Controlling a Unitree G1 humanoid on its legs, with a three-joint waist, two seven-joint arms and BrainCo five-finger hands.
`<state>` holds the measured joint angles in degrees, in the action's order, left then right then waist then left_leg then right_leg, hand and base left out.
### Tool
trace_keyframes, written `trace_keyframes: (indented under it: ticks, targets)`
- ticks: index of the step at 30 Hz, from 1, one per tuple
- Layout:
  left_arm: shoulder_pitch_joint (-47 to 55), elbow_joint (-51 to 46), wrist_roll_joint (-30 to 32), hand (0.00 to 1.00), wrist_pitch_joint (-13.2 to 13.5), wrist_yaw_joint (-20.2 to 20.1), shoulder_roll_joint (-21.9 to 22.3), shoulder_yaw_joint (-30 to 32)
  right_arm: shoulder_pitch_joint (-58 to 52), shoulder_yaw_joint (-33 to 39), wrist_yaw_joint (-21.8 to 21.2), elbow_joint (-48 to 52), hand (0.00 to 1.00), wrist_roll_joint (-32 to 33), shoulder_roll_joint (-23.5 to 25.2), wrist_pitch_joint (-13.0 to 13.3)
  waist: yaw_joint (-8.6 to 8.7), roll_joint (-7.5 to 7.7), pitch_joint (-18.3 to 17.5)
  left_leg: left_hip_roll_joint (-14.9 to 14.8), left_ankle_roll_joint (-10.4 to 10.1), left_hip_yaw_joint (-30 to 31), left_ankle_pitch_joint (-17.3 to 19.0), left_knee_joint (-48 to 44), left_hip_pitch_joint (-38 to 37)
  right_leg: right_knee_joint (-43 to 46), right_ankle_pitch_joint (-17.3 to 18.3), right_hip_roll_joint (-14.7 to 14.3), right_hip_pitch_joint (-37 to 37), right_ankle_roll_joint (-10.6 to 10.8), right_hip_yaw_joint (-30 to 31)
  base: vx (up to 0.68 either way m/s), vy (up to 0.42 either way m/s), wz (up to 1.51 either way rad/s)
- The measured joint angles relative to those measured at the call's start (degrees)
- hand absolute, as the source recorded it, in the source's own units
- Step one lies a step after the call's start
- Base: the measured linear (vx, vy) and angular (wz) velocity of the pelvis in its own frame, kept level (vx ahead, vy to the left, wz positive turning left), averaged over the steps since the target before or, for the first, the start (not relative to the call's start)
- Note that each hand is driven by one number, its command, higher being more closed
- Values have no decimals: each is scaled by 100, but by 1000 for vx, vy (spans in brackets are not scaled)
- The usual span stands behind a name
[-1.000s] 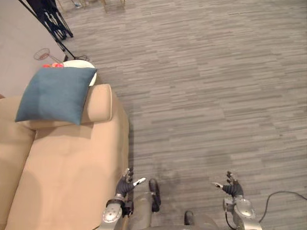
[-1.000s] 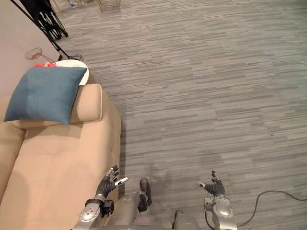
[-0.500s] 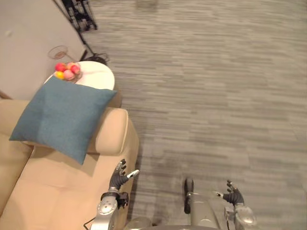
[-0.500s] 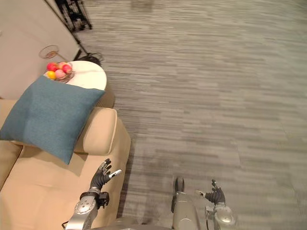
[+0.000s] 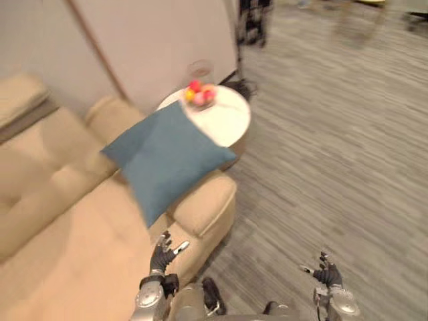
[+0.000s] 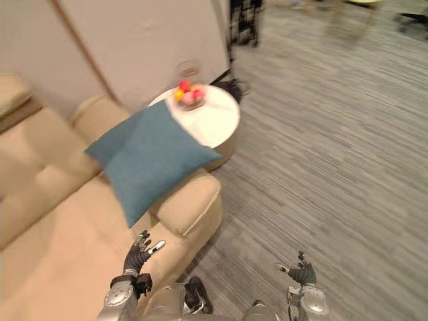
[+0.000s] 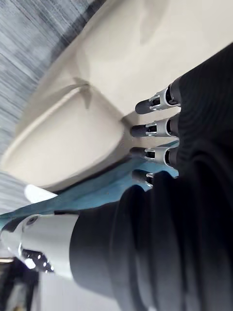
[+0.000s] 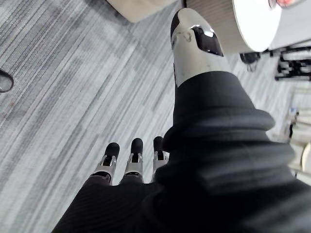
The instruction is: Pick up cushions and gather them together orderly.
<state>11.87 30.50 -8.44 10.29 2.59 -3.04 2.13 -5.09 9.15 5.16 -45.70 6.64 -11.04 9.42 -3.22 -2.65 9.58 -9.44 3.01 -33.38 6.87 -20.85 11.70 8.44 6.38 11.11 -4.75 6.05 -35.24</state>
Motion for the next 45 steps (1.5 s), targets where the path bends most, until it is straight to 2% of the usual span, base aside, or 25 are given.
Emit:
trace_keyframes:
  ticks: [1, 3, 4, 5, 6, 7, 9, 11, 12, 13, 14, 16, 17, 18, 20, 22, 25, 29, 31, 34, 37, 39, 41, 44, 45]
  targets:
    - [66, 104, -1, 0, -12, 3, 4, 46, 126, 30, 8, -46, 0, -1, -5, 0, -70, 33, -1, 139, 66, 58, 50, 124, -101, 158, 53, 110, -63, 81, -61, 196, 92, 70]
    - [263, 124, -22, 0, -55, -2, 80, 40, 219, 75, 9, -73, 0, -20, -60, 3, -71, 65, 23, 389, 173, 228, 232, 341, -417, 1119, 228, 505, -72, 335, -82, 234, 154, 79]
    - [363, 175, -49, 0, -62, -18, 88, 20, 205, 133, 8, -76, 0, -26, -57, 0, -52, 60, 12, 555, 217, 404, 323, 492, -605, 2070, 229, 823, 93, 335, 28, 259, 169, 104]
    - [372, 169, -50, 0, -90, -16, 35, 23, 179, 153, 0, -75, 0, -37, -24, -13, 11, 119, -7, 771, 295, 674, 388, 614, -776, 3256, 84, 1211, 524, 108, 474, 207, 104, 114]
    - [377, 171, -50, 0, -102, -12, -5, 17, 175, 153, -17, -76, 0, -41, 1, -33, 77, 170, -12, 842, 312, 881, 422, 613, -799, 3628, 209, 1214, 712, 126, 816, 204, 63, 133]
    - [347, 171, -49, 0, -103, -10, -74, 15, 187, 153, -25, -74, 0, -41, 28, -62, 136, 217, -17, 877, 332, 1122, 439, 618, -825, 3854, 519, 1019, 986, 143, 1286, 208, -13, 138]
    - [300, 173, -48, 0, -101, -11, -177, 9, 113, 152, -23, -71, 0, -39, 27, -85, 169, 218, -6, 876, 326, 1624, 435, 609, -941, 3443, 834, 485, 1436, 126, 1918, 260, -36, 128]
    - [229, 169, -48, 0, -98, -10, -212, 3, 110, 152, -22, -41, 0, -32, 27, -85, 244, 206, 0, 876, 310, 1967, 441, 605, -1024, 2791, 853, 94, 1609, 116, 2447, 196, -70, 110]
    - [123, 169, -48, 0, -95, -10, -249, -31, -19, 167, -13, 45, 0, -18, 23, -80, 252, 188, 16, 873, 226, 2316, 479, 547, -1080, 2074, 808, -222, 1713, 157, 3048, 205, -114, 126]
    - [47, 169, -48, 0, -95, -8, -260, -39, -64, 177, -13, 72, 0, -11, 24, -80, 248, 193, 17, 874, 177, 2447, 505, 501, -1091, 1796, 752, -307, 1725, 196, 3260, 205, -142, 118]
    - [24, 166, -47, 0, -90, -6, -284, -48, -112, 195, -11, 117, 0, -2, 32, -84, 249, 206, 16, 882, 114, 2576, 541, 436, -1095, 1491, 647, -350, 1705, 210, 3437, 147, -161, 103]
    - [-67, 89, -34, 0, -72, -2, -364, -56, -273, 270, 7, 333, 0, 1, 153, -85, 244, 468, -40, 1036, -119, 2705, 690, 323, -1134, 853, -137, -191, 1659, 167, 3616, 148, -248, 111]
    - [-88, 99, -6, 0, -81, 14, -362, -51, -332, 339, 17, 438, 0, -3, 179, -88, 255, 489, -39, 1007, -213, 2759, 802, 213, -1167, 1064, -383, -143, 1644, 93, 3575, 184, -340, 71]
    - [-2, 18, 14, 0, -69, 18, -304, -54, -325, 454, 42, 644, 0, -32, 177, -95, 196, 361, -112, 794, -335, 2792, 877, 173, -1134, 1016, -320, -335, 1618, -3, 3474, 178, -279, 32]
    - [44, -62, 13, 0, -69, 33, -256, -39, -268, 524, 102, 1024, 0, -55, 149, -90, 212, 219, -149, 580, -431, 2793, 907, 218, -1094, 867, -342, -531, 1618, -111, 3390, 149, -243, -5]
    - [-10, -131, 13, 0, -59, 38, -256, -35, -246, 681, 143, 1345, 0, -159, 91, -85, 230, 165, -181, 440, -547, 2829, 833, 434, -1129, 758, -338, -680, 1607, -180, 3324, 115, -190, -1]
    - [-181, -128, 11, 0, -31, 91, -271, 24, -197, 822, 228, 1478, 0, -295, -175, -84, 241, 133, -216, 332, -694, 2887, 666, 815, -1256, 634, -369, -806, 1564, -308, 3229, 109, -122, 5]
    - [-455, -83, 6, 0, -28, 159, -448, 68, -116, 898, 224, 1550, 0, -401, -482, -84, 301, 164, -214, 258, -761, 3011, 490, 1178, -1359, 316, -460, -889, 1439, -413, 3094, 113, -50, 10]
    - [-588, -7, 6, 0, -26, 227, -565, 68, 29, 831, 221, 1549, 0, -399, -536, -82, 345, 170, -216, 250, -793, 3020, 443, 1227, -1361, 210, -500, -896, 1390, -414, 3051, 56, -5, 8]
    - [-1071, 295, 5, 0, -4, 391, -752, 64, 619, 394, 220, 1415, 0, -369, -620, -75, 392, 181, -176, 269, -797, 3025, 308, 1308, -1193, -156, -772, -892, 1409, -422, 3035, -6, 5, 4]
    - [-1940, 709, -56, 0, 18, 538, -844, 1, 1569, -195, 222, 1022, 0, -142, -645, -72, 382, 239, 135, 351, -784, 3046, 158, 1244, -853, -398, -1031, -818, 1566, -425, 3021, -117, 10, 11]
    - [-2639, 938, -267, 0, 26, 653, -872, -35, 2326, -489, 229, 798, 0, 2, -652, -69, 352, 255, 427, 385, -782, 3097, 155, 972, -375, -396, -1206, -778, 1932, -456, 2990, -187, -7, 14]
    - [-3513, 1242, -574, 0, 30, 766, -918, -68, 3199, -688, 254, 487, 0, 84, -697, -73, 296, 253, 940, 398, -790, 3182, 150, 618, 71, -372, -1372, -745, 2183, -497, 2930, -202, -15, 16]
    - [-4622, 1618, -1040, 0, 32, 945, -928, -282, 4292, -882, 509, -88, 0, 244, -704, -88, 255, 256, 1379, 420, -801, 3297, 113, 296, 652, -359, -1551, -732, 2538, -525, 2863, -235, -25, 19]
    - [-4825, 1716, -1116, 0, 34, 985, -919, -340, 4481, -930, 557, -206, 100, 243, -697, -94, 253, 259, 1454, 422, -801, 3320, 113, 235, 716, -359, -1569, -733, 2564, -524, 2849, -198, -28, 13]
